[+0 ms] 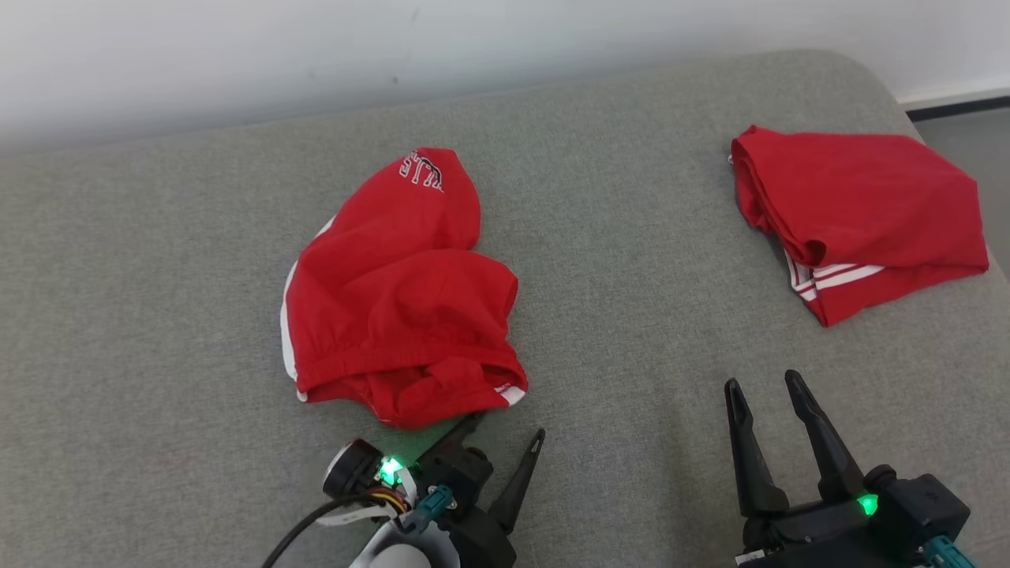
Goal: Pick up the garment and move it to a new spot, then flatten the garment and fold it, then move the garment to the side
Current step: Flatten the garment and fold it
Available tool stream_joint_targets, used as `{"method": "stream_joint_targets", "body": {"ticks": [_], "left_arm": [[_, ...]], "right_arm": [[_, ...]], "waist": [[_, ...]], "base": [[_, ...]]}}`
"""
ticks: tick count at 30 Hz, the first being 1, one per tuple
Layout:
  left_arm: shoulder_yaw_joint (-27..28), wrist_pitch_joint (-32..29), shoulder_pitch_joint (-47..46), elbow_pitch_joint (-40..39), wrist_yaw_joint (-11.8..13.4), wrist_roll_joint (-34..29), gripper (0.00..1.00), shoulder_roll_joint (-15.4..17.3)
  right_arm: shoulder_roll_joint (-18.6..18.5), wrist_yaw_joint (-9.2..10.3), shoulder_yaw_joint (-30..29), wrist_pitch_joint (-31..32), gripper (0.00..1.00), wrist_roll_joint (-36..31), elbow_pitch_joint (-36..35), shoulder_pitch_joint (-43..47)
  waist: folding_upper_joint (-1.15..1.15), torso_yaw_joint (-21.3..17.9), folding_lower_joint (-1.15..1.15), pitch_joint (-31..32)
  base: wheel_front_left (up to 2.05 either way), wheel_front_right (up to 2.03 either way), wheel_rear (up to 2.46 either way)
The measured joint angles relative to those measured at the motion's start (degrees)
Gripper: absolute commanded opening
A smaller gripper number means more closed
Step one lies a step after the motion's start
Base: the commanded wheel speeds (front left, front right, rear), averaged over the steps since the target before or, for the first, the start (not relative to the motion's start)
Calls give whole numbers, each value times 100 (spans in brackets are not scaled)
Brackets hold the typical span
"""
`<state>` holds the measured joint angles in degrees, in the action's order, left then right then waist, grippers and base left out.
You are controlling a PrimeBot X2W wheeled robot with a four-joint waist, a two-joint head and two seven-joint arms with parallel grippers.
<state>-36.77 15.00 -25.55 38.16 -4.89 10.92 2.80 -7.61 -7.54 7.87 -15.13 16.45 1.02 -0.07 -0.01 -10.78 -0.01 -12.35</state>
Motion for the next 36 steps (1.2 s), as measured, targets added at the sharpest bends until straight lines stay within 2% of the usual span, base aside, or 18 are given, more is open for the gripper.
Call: {"method": "stream_joint_targets", "body": {"ticks": [5, 8, 12, 19, 22, 27, 28, 29, 30, 31, 35, 36], "left_arm": [[-98, 1, -120, 22, 36, -29, 100, 2], [-265, -43, -88, 155, -38, 41, 100, 12], [-500, -37, -66, -162, -92, 134, 100, 3], [-302, -131, -71, -439, 611, -48, 100, 211], [-289, -399, -60, -325, 658, -32, 100, 256], [-309, -493, -285, -79, 700, -32, 100, 212], [-305, -483, -342, -21, 701, -30, 97, 198], [-300, -443, -391, 25, 712, -14, 29, 180], [-297, -433, -428, 69, 706, 8, 0, 168], [-288, -415, -448, 100, 676, 64, 0, 155], [-145, -337, -456, -77, 265, 699, 0, 64], [-145, -337, -456, -77, 265, 699, 0, 64]], "right_arm": [[9, 0, 46, 0, 100, -1, 4, -58], [10, 0, -18, 0, 100, 0, -3, -89], [32, 0, -71, 0, 100, -1, 3, -85], [104, 0, -22, 0, 100, -1, 15, -84], [103, 0, -11, 0, 100, 0, 14, -91], [98, 0, 22, 0, 100, 2, 10, -152], [99, 0, 36, 0, 100, 5, 12, -174], [98, 0, 47, 0, 100, 8, 14, -192], [97, 0, 59, 0, 100, 8, 19, -208], [97, 0, 56, 0, 100, 9, 24, -212], [93, 0, 1, 0, 100, 18, 68, -158], [93, 0, 1, 0, 100, 18, 68, -158]], "waist": [[0, -93, 0, -124], [0, -130, 0, -176], [0, -113, 1, -182], [0, -132, 1, -161], [0, -139, 1, -191], [0, -169, 1, -273], [0, -181, 1, -284], [0, -193, 1, -293], [1, -206, 1, -297], [0, -216, 1, -292], [0, -214, 1, -169], [0, -214, 1, -169]], "base": [[0, 0, 0], [0, 0, 0], [0, 0, 0], [0, 0, 0], [0, 0, 0], [0, 0, 0], [0, 0, 0], [0, 0, 0], [0, 0, 0], [0, 0, 0], [0, 0, 0], [0, 0, 0]]}}
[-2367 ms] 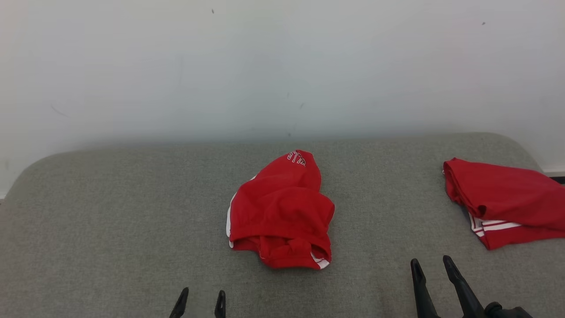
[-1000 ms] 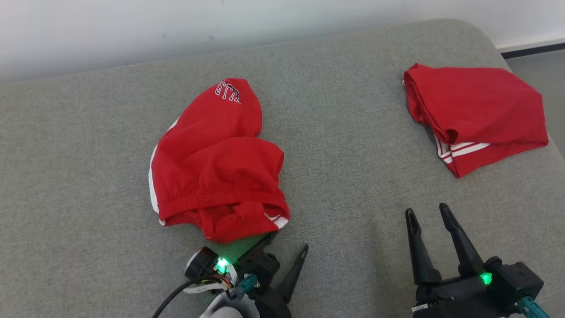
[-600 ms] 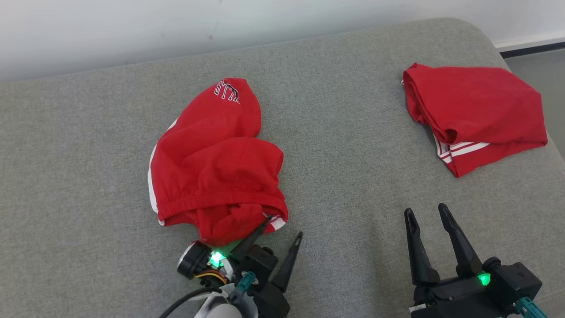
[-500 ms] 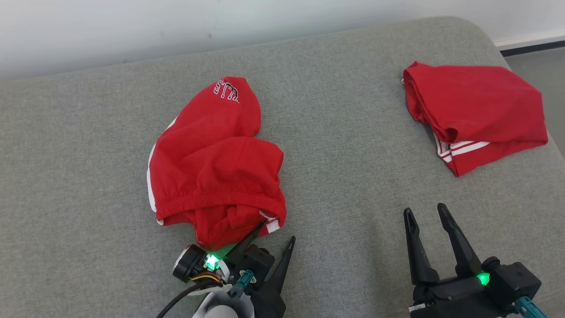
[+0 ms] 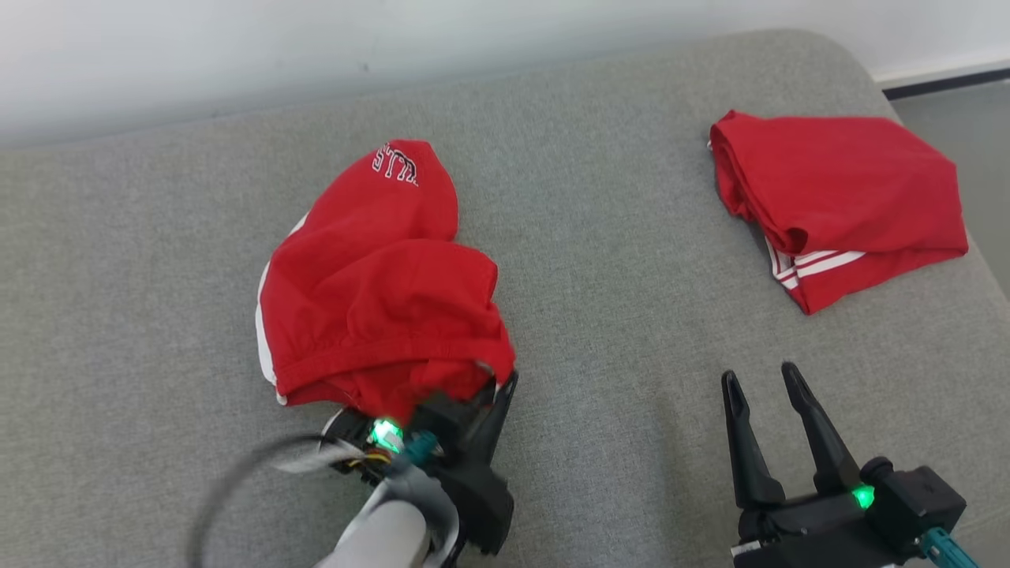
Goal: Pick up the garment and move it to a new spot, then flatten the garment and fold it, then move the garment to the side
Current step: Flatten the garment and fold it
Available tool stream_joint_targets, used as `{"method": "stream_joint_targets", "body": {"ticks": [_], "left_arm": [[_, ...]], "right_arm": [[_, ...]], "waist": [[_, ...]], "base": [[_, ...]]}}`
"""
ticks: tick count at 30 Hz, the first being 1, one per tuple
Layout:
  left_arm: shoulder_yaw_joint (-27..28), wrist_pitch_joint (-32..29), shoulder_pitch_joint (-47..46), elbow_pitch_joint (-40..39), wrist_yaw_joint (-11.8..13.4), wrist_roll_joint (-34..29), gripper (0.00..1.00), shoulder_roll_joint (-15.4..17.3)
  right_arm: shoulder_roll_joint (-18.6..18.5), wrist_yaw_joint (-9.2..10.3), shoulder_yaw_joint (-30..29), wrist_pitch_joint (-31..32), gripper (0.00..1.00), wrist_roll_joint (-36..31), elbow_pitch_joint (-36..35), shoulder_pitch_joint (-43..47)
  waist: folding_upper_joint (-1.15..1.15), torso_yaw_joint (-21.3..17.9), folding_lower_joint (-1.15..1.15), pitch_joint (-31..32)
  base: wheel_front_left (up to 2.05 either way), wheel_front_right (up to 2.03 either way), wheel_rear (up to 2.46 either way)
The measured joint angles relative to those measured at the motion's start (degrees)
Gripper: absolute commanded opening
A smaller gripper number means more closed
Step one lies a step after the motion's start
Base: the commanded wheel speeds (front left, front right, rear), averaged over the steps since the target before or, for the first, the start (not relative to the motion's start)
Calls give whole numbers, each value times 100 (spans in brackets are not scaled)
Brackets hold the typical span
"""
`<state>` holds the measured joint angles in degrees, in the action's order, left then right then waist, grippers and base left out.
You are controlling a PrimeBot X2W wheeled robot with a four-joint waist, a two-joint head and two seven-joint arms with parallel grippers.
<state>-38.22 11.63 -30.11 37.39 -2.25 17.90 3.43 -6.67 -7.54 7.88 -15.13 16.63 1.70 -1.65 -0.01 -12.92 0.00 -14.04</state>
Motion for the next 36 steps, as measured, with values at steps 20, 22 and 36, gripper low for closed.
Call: {"method": "stream_joint_targets", "body": {"ticks": [20, 22, 36], "left_arm": [[758, -2342, -2549, -1780, -524, 4364, 0, 665], [725, -2452, -2803, -1818, -524, 4670, 0, 690], [-398, -2315, -1098, -2146, -527, 5672, 0, 1885]], "right_arm": [[149, 0, 210, 0, 100, 147, 261, 120], [167, 0, 204, 0, 100, 151, 275, 172], [64, 0, 234, 0, 100, 276, 320, 346]], "waist": [[1, -152, 1, 848], [0, -200, 0, 926], [1, 1, 1, 1104]], "base": [[0, 0, 0], [0, 0, 0], [0, 0, 0]]}}
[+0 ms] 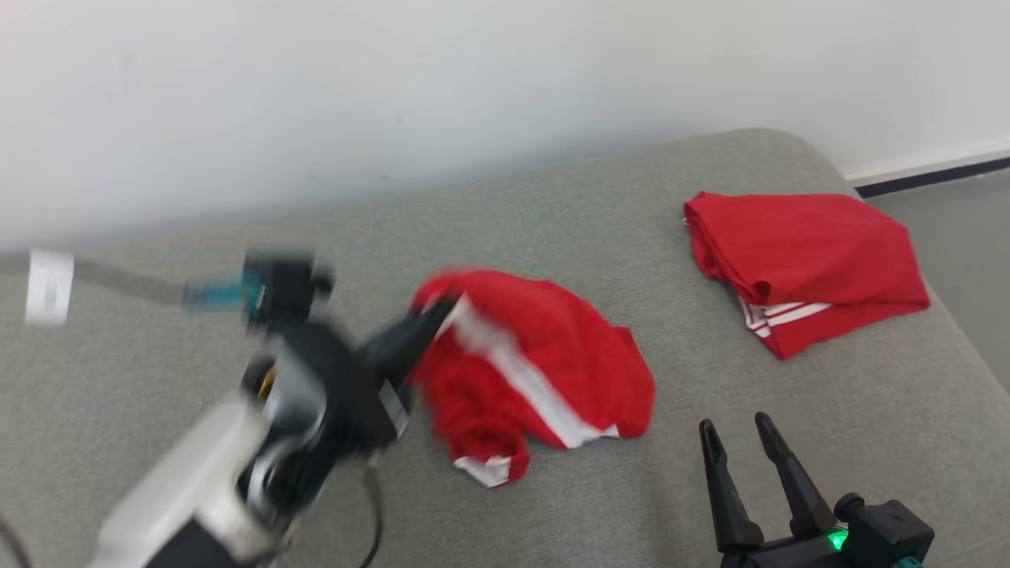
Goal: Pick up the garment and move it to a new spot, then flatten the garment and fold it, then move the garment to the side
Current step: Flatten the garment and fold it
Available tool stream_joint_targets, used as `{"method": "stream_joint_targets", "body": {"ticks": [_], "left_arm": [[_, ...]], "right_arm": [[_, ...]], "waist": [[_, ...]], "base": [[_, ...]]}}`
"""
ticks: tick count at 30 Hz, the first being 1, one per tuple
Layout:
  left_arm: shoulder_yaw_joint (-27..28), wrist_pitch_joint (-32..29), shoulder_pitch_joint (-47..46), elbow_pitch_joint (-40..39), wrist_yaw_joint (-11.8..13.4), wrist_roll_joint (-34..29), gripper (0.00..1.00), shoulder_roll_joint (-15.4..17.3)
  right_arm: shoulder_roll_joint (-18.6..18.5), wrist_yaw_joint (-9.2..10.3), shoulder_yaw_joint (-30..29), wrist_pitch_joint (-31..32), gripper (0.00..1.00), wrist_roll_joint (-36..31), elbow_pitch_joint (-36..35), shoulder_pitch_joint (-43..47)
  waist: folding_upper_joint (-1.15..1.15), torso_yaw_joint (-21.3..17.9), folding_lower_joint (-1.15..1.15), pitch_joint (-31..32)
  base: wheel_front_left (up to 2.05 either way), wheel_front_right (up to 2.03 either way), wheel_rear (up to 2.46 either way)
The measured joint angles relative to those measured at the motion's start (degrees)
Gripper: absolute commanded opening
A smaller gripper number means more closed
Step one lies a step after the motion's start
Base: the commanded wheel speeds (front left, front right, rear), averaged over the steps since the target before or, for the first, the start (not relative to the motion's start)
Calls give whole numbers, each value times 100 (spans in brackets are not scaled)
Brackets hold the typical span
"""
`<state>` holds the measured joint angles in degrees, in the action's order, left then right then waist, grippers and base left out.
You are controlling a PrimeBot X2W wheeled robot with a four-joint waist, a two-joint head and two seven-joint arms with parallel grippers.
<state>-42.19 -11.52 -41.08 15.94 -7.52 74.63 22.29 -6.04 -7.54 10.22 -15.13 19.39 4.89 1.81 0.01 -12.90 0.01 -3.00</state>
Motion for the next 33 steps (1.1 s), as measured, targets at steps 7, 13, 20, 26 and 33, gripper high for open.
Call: {"method": "stream_joint_targets", "body": {"ticks": [7, 13, 20, 26, 33], "left_arm": [[109, 1031, 993, 365, 1, 191, 0, 571], [149, 1403, 1296, 492, 1, 405, 0, 805], [-112, 1881, 1383, 555, 0, 157, 0, 1104], [-238, 2533, 1559, 689, 0, -480, 100, 1170], [923, 2649, 2396, -125, 747, -2383, 100, 847]], "right_arm": [[-143, 0, 25, 0, 100, 77, 75, 119], [-227, 0, 216, 0, 100, 148, 272, 162], [-346, 0, 414, 0, 100, 287, 458, 151], [-403, 0, 568, 0, 100, 452, 586, 133], [-372, 0, 833, 0, 100, 687, 980, -66]], "waist": [[0, 236, -1, -23], [-1, 453, 0, 29], [-1, 560, 0, 142], [-1, 564, 0, 207], [-1, 708, 0, 208]], "base": [[0, 0, 0], [0, 0, 0], [0, 0, 0], [0, 0, 0], [0, 0, 0]]}}
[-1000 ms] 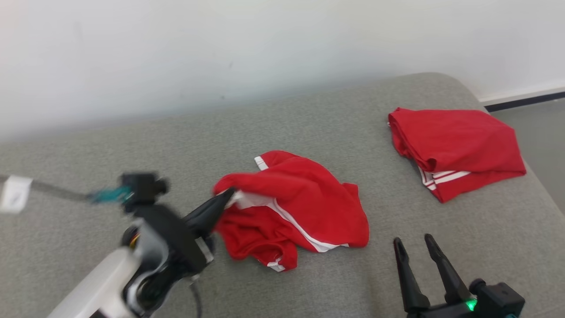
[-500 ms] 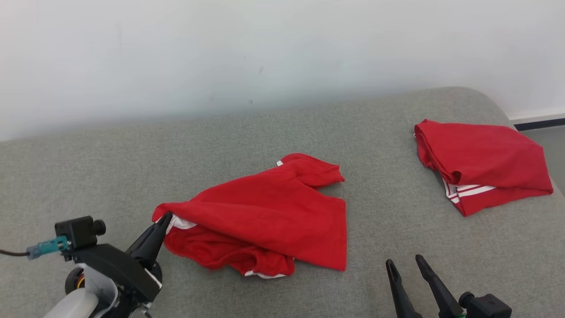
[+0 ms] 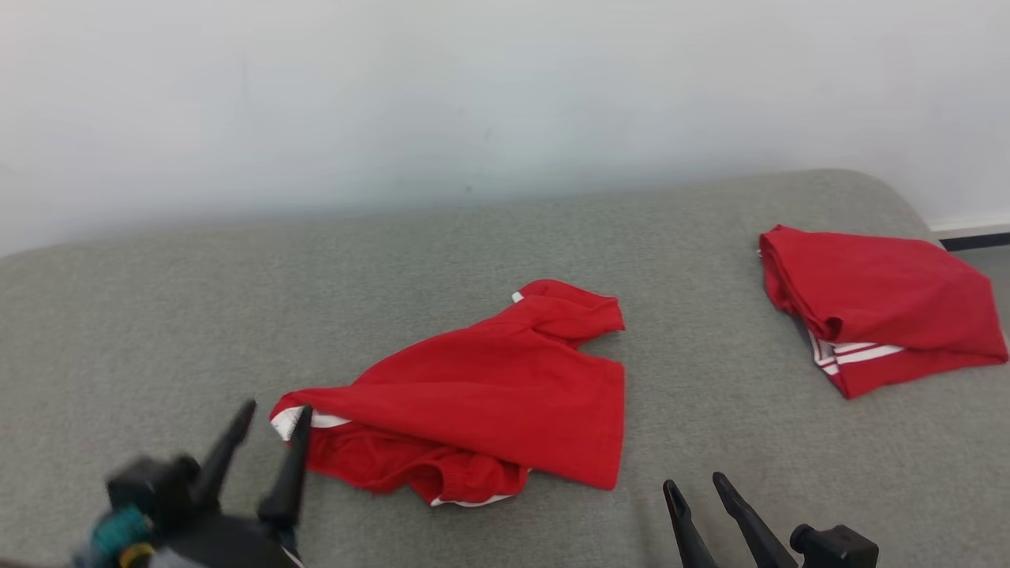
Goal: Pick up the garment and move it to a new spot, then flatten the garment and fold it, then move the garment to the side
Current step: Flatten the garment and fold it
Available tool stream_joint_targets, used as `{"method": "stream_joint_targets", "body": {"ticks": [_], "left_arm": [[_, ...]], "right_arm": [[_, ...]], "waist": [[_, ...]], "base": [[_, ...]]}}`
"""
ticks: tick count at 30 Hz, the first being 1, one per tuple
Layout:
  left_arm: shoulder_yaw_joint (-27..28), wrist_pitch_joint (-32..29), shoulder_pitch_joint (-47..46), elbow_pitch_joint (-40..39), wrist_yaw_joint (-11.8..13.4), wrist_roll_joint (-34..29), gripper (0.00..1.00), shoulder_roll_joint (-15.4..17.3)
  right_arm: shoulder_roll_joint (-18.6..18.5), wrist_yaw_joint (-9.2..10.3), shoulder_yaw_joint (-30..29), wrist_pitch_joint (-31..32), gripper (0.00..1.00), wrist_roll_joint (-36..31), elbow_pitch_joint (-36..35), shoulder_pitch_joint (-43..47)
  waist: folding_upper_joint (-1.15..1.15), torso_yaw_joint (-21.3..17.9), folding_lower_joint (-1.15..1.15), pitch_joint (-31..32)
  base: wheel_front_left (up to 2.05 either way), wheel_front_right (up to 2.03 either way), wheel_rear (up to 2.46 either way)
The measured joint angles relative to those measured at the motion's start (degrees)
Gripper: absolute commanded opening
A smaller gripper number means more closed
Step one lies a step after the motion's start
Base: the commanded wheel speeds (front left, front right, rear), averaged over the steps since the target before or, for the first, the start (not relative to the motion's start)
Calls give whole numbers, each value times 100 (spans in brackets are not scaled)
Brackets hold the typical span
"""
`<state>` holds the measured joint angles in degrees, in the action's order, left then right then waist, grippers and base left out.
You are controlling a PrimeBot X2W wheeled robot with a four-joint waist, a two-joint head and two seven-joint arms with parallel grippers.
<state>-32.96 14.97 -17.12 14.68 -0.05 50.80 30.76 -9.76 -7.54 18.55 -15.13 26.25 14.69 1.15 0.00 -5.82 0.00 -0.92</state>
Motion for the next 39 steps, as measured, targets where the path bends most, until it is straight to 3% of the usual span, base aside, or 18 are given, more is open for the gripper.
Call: {"method": "stream_joint_targets", "body": {"ticks": [5, 11, 16, 26, 29, 39], "left_arm": [[683, 1, 1049, -946, 254, -1300, 100, -715], [1016, 0, 1627, -1382, -78, -2120, 100, -1413], [1107, 1, 1851, -1386, -363, -2649, 100, -1793], [1232, 1, 1935, -1196, -658, -3062, 100, -2194], [1270, 1, 1931, -1174, -702, -3138, 100, -2241], [1422, 1, 1933, -1215, -736, -3321, 100, -2319]], "right_arm": [[75, 0, 37, 0, 100, 413, 493, -320], [-4, 0, 115, -1, 100, 871, 1428, -799], [-43, 0, 247, 1, 100, 1390, 2168, -1194], [-67, 0, 532, -1, 98, 2242, 3039, -1666], [-108, 0, 560, -2, 0, 2385, 3063, -1769], [-580, 0, 5, 0, 0, 2000, 1716, -1624]], "waist": [[0, 246, 0, -7], [0, 650, 0, 3], [0, 1019, 0, 10], [0, 1574, 0, -70], [0, 1652, 0, -137], [-1, 1720, -1, -176]], "base": [[0, 0, 0], [0, 0, 0], [0, 0, 0], [0, 0, 0], [0, 0, 0], [0, 0, 0]]}}
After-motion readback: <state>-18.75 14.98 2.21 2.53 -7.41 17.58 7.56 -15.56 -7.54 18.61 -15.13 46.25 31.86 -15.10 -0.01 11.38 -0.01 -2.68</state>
